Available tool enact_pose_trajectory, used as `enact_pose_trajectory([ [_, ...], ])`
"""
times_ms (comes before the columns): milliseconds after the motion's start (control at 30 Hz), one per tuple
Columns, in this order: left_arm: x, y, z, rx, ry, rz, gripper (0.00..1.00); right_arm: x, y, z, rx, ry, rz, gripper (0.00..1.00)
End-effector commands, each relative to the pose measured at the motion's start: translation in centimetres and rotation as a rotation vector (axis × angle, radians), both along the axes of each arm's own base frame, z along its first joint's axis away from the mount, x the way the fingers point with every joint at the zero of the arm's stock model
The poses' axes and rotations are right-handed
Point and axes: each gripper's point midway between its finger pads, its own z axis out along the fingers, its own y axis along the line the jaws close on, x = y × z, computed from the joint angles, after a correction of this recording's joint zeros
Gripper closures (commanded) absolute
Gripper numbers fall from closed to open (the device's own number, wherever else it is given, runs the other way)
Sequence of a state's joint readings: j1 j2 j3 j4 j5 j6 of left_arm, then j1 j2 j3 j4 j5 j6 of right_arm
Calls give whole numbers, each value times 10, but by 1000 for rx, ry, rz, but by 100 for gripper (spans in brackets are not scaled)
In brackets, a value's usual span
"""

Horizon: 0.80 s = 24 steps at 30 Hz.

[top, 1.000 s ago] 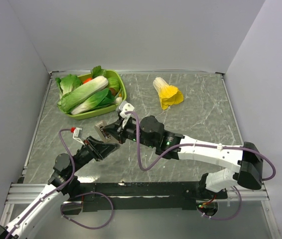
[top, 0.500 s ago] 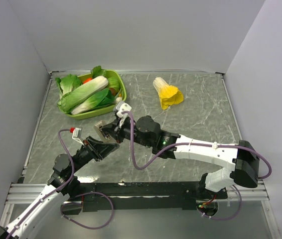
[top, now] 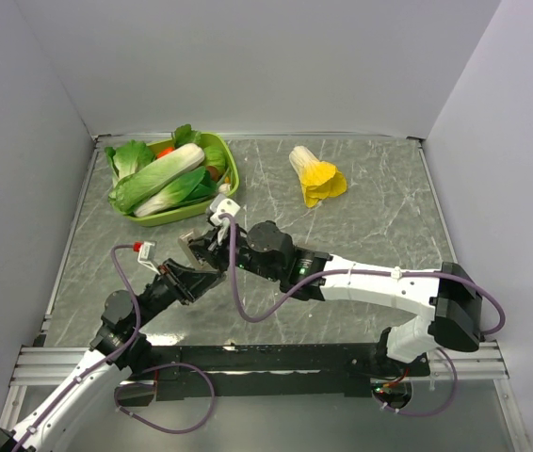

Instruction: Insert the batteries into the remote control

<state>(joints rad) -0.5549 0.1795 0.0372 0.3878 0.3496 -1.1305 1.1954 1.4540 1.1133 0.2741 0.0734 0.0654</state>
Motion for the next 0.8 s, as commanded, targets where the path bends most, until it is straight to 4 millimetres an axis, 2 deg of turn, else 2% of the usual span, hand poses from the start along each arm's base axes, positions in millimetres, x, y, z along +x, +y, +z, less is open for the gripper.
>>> enact_pose_trajectory([
  [0,-3,1,3,-30,-43,-8,98,0,2,-5,-43,1,-21,80],
  [100,-3,0,1,-24,-36,-9,99,0,0,-5,-50,7,-26,73],
  [300,-2,0,-1,-21,-28,-6,99,2,-6,-2,-60,19,-62,67],
  [500,-2,-1,-5,-13,-12,-13,98,1,-17,17,-42,-8,-66,58],
  [567,-3,-1,-4,-13,-13,-19,98,1,-19,24,-44,-23,-68,58],
  [667,-3,-2,-4,-15,-13,-19,98,3,-18,22,-74,-35,-73,58],
  [767,-3,-2,-5,-13,-11,-21,98,9,-17,10,-113,-30,-95,62],
])
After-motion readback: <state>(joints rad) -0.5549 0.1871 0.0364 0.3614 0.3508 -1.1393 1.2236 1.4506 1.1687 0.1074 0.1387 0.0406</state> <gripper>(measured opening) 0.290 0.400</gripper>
